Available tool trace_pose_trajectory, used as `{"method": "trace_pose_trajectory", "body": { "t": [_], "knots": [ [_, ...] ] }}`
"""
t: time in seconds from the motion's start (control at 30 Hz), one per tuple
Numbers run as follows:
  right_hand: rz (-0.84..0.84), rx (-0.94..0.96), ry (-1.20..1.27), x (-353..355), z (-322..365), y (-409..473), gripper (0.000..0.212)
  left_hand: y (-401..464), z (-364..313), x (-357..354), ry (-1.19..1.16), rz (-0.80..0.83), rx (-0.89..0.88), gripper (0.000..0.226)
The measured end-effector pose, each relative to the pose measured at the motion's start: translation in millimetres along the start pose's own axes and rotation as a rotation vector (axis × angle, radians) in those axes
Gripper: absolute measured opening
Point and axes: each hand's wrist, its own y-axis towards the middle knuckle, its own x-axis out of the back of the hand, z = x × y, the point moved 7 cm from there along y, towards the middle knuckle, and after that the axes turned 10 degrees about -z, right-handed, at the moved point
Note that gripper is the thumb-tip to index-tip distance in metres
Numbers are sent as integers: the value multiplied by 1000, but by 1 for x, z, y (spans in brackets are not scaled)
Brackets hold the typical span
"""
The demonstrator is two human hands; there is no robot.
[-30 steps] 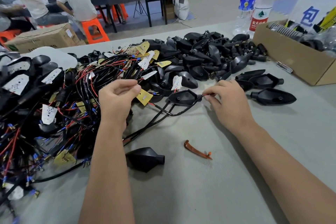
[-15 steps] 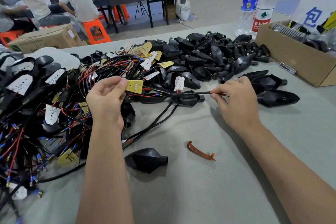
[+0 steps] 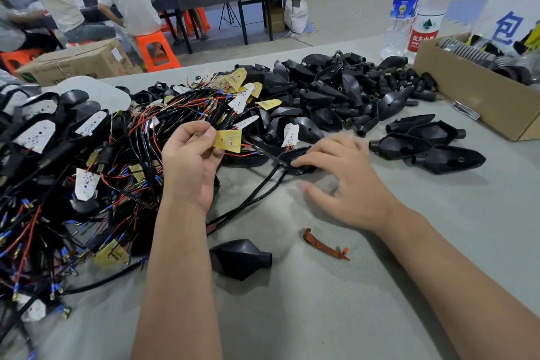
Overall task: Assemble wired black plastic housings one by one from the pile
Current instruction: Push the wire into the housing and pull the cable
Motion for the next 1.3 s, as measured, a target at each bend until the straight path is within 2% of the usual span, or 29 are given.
{"method": "trace_pose_trajectory", "body": {
  "t": [0.07,0.13,0.2,0.37,0.47,0.6,0.67,0.73,0.77,0.83,0.9,0.97,1.03,1.1,1.2,1.3],
  "knots": [
    [29,41,24,-8,9,1,36,-1,4,-5,-2,19,21,21],
    [10,69,133,-9,15,3,25,-1,7,-7,-17,18,31,21],
    [-5,42,204,-9,12,4,33,-1,7,-8,-61,-11,17,19],
    [102,-104,62,-14,0,0,60,2,-5,-4,-146,-16,-85,21],
    [124,-142,43,-12,0,1,54,2,-8,-5,-195,21,-84,27],
    [186,-160,37,-16,2,-1,54,-2,-3,-11,-346,70,-1,15],
    [148,-119,24,-14,7,-1,56,-8,-2,-17,-483,107,66,9],
    [74,-67,1,-10,14,1,53,-14,6,-27,-680,149,206,27],
    [33,-54,1,-7,16,2,48,-17,12,-33,-705,166,280,39],
    [-29,-42,-17,-3,17,4,39,-23,28,-45,-526,196,406,60],
    [-57,-32,-51,-1,16,5,34,-30,42,-54,-234,254,463,68],
    [-53,-14,-38,-2,15,5,27,-38,52,-64,4,326,450,53],
    [-48,12,21,-5,16,5,22,-41,55,-70,189,373,354,23],
    [-55,14,30,-7,14,5,24,-40,54,-69,232,357,245,14],
    [-47,-40,-11,-9,5,5,39,-35,46,-63,222,296,143,16],
    [-61,-105,30,-11,3,7,43,-34,36,-63,197,262,3,21]
  ]
}}
